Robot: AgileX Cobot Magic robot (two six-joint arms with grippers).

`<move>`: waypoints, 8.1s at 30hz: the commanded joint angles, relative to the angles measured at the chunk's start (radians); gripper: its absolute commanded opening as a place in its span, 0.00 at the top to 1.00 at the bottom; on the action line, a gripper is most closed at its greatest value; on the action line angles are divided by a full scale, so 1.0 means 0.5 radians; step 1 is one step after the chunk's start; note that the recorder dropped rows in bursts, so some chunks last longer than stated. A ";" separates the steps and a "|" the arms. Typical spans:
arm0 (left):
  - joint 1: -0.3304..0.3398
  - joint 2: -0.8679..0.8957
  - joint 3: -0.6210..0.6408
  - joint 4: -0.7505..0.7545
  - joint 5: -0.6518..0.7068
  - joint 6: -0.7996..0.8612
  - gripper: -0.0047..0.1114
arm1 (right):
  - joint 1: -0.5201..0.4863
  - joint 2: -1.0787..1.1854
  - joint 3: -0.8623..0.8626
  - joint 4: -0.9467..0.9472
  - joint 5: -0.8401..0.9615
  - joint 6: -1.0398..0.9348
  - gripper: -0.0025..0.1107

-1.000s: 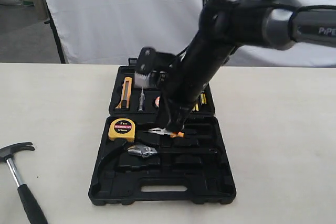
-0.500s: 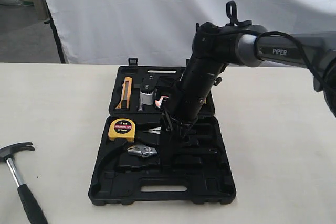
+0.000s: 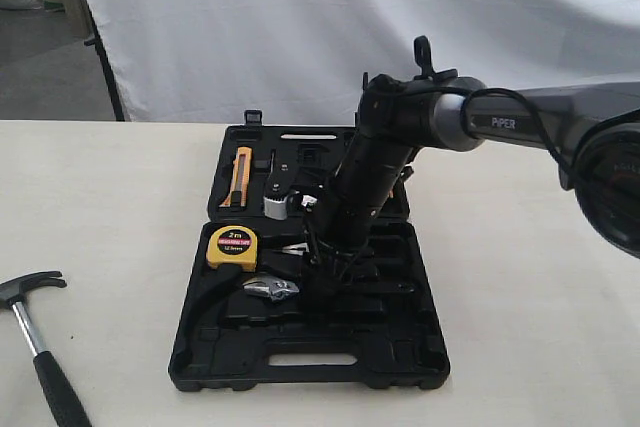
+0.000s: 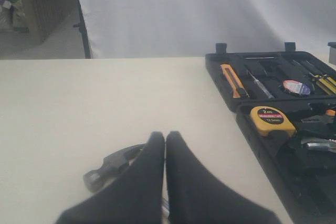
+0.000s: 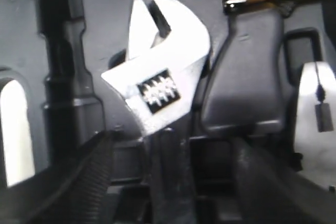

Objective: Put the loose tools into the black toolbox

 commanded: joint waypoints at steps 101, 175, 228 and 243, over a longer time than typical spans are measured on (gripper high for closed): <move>-0.017 -0.008 0.006 0.010 -0.003 -0.015 0.95 | 0.395 -0.419 0.445 -0.892 -0.612 0.661 0.39; -0.017 -0.008 0.006 0.010 -0.003 -0.015 0.95 | 0.444 -0.112 0.445 -0.577 -0.587 0.694 0.98; -0.017 -0.008 0.006 0.015 -0.003 -0.015 0.95 | 0.460 -0.614 0.169 -0.757 -0.487 1.055 0.98; -0.017 -0.008 0.006 0.021 -0.003 -0.015 0.95 | 0.460 0.074 0.250 -0.731 -0.268 1.074 0.98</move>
